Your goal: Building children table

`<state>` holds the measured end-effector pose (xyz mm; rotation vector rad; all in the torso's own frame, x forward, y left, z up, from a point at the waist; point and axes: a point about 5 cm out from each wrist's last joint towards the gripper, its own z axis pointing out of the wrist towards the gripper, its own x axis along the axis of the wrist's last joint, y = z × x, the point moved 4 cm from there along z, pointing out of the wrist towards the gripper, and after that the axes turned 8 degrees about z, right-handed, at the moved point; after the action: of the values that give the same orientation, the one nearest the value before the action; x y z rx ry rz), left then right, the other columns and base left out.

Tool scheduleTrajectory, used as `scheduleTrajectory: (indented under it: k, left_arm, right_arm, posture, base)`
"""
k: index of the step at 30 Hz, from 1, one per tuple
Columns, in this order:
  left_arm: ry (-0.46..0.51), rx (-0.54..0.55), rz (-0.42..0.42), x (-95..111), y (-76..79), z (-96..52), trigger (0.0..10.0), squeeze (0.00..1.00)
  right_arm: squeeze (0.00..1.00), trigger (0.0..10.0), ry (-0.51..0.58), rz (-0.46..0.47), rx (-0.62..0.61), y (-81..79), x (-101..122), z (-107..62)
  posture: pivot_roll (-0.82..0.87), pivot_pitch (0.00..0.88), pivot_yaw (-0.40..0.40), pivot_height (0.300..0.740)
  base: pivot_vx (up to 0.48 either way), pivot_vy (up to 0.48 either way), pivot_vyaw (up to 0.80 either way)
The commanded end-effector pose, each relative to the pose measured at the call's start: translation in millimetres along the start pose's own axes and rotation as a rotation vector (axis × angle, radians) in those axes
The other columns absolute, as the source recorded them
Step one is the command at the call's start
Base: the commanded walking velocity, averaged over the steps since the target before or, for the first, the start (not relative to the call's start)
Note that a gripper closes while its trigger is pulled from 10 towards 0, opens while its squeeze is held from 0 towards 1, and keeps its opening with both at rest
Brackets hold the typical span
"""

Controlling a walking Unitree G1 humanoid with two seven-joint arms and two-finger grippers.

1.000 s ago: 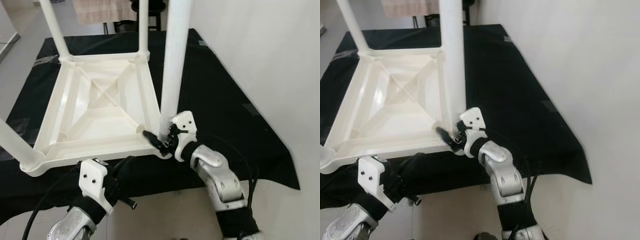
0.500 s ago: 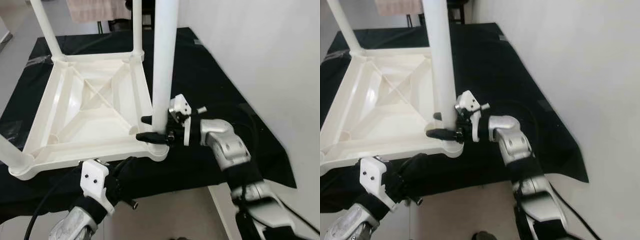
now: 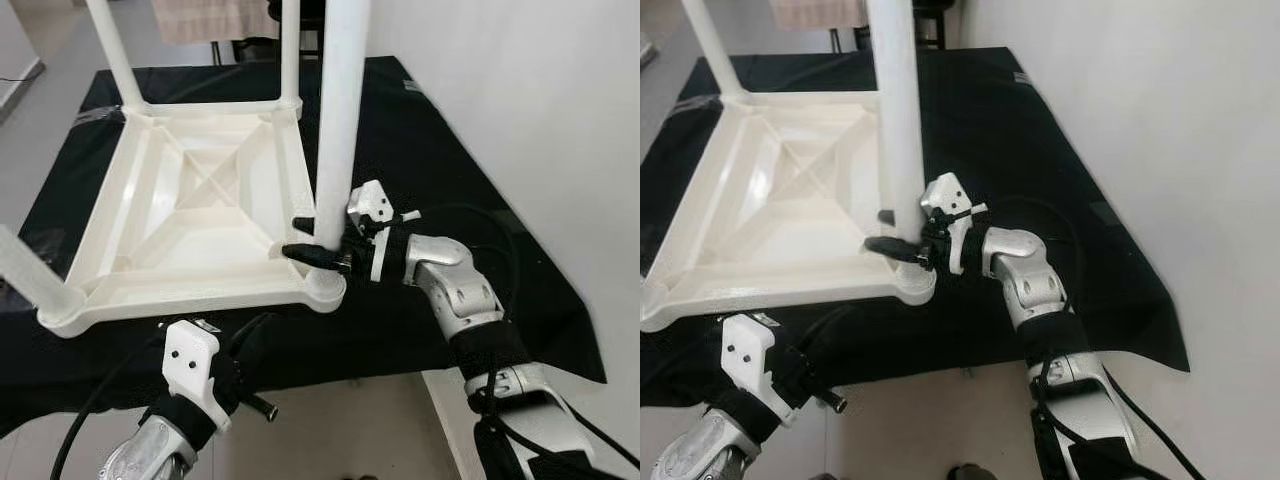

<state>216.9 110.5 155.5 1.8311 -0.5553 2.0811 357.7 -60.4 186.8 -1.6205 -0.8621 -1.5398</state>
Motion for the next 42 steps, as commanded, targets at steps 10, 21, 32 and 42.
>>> scheduleTrajectory:
  k: [10,21,32,42]
  left_arm:
    - [-0.012,-0.002,0.009,-1,-5.5,-2.2,10.0,0.0]
    - [-0.009,0.0,0.008,-2,-5.6,-1.3,10.0,0.0]
    - [-0.004,0.001,0.007,-3,-2.6,1.1,10.0,0.0]
    - [-0.005,-0.002,0.005,-4,-0.3,1.0,10.0,0.0]
  right_arm:
    - [0.0,0.0,-0.026,0.134,-0.594,-5.8,-46,-4.1]
    - [1.0,10.0,0.048,0.117,-0.344,-4.6,-15,27.1]
    - [0.0,10.0,-0.027,0.011,0.246,-18.0,6,24.6]
    - [0.0,0.0,-0.037,0.064,0.242,4.5,12,33.7]
  posture:
    - [0.07,0.151,-0.048,0.74]
    - [0.07,0.143,-0.041,0.74]
    - [0.1,0.126,-0.069,0.74]
    - [0.1,0.114,-0.074,0.74]
  base:
    - [0.0,0.0,0.0]
    - [0.0,0.0,0.0]
    - [0.0,0.0,0.0]
    - [0.0,0.0,0.0]
